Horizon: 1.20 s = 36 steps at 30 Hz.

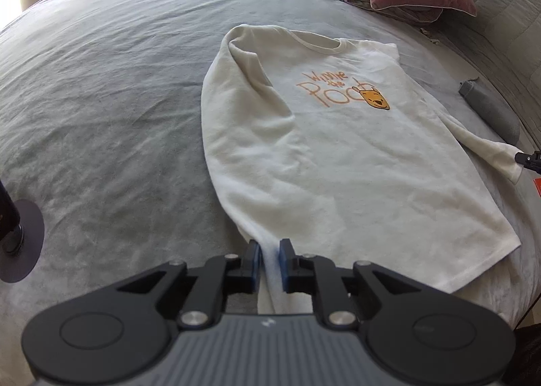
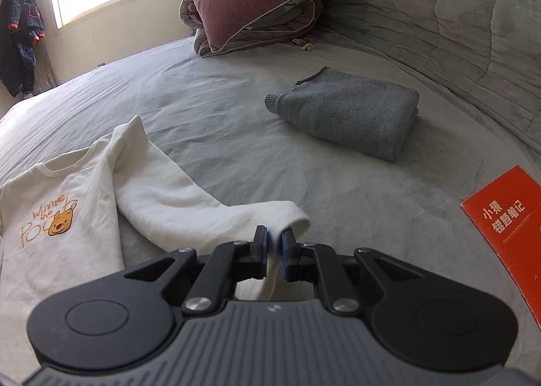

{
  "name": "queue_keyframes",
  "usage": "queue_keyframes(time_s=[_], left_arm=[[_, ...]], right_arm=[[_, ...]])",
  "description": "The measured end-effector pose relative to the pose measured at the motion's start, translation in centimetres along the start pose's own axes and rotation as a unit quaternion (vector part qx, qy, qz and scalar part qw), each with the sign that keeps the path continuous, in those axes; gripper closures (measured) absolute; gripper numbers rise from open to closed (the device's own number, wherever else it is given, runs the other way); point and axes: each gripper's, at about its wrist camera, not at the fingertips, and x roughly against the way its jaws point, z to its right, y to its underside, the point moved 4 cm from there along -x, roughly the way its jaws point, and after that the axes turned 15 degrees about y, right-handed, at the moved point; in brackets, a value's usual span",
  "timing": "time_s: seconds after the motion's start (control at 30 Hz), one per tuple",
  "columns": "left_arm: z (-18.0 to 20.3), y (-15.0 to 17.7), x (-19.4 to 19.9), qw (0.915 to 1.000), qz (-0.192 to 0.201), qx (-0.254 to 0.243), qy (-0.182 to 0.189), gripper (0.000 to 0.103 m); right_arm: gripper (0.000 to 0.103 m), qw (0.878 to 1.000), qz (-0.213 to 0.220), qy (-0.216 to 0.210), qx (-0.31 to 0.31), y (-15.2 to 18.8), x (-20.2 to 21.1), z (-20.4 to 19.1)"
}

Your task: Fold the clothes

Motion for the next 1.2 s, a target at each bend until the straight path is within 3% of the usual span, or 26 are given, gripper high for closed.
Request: queue_keyframes(time_s=[0.1, 0.13, 0.17, 0.33, 0.43, 0.5, 0.6, 0.7, 0.93, 1.1, 1.2], left_arm=[[-0.9, -0.1, -0.5, 0.9999, 0.001, 0.014, -0.006, 0.083], [-1.1, -0.2, -0.6, 0.9998, 0.003, 0.019, -0.003, 0.083], [-1.2, -0.3, -0.5, 0.9997, 0.007, 0.021, -0.003, 0.083], [-1.9, -1.3, -0.6, 0.9990, 0.033, 0.030, -0.009, 0.085], [-2.3, -1.7, -1.4, 0.9984, 0.038, 0.040, -0.015, 0.098], [-2.2, -2.0, -1.5, 0.9980, 0.045, 0.034, -0.030, 0.101], [-1.5, -2.8, -0.6, 0.9966, 0.056, 0.008, -0.059, 0.101], [-0.8, -3.7, 0.2, 0.9936, 0.067, -0.018, -0.089, 0.101], [-1.6, -7.4, 2.2, 0.9693, 0.103, -0.066, -0.213, 0.102], [-3.2, -11.1, 3.4, 0.9546, 0.146, -0.044, -0.256, 0.102], [-4.4, -13.8, 4.2, 0.9417, 0.180, -0.022, -0.283, 0.102]], right_arm=[[0.076, 1.000, -0.020, -0.021, -0.004, 0.5, 0.2, -0.2], [0.059, 0.999, -0.025, -0.030, -0.004, 0.7, 0.4, -0.4], [0.055, 0.999, -0.029, -0.041, -0.002, 0.9, 0.7, -0.6], [0.055, 0.992, -0.057, -0.114, 0.000, 1.8, 2.1, -2.6], [0.055, 0.983, -0.093, -0.159, 0.008, 2.9, 2.0, -4.8], [0.060, 0.977, -0.116, -0.178, 0.021, 3.7, 1.8, -6.5], [0.094, 0.976, -0.129, -0.165, 0.054, 4.9, 1.0, -8.5], [0.099, 0.981, -0.114, -0.141, 0.069, 4.9, 0.9, -9.2], [0.100, 0.983, -0.101, -0.115, 0.097, 4.4, 0.6, -10.0], [0.098, 0.985, -0.107, -0.120, 0.066, 3.4, 0.4, -10.0], [0.088, 0.986, -0.099, -0.124, 0.043, 2.3, 0.4, -10.1]])
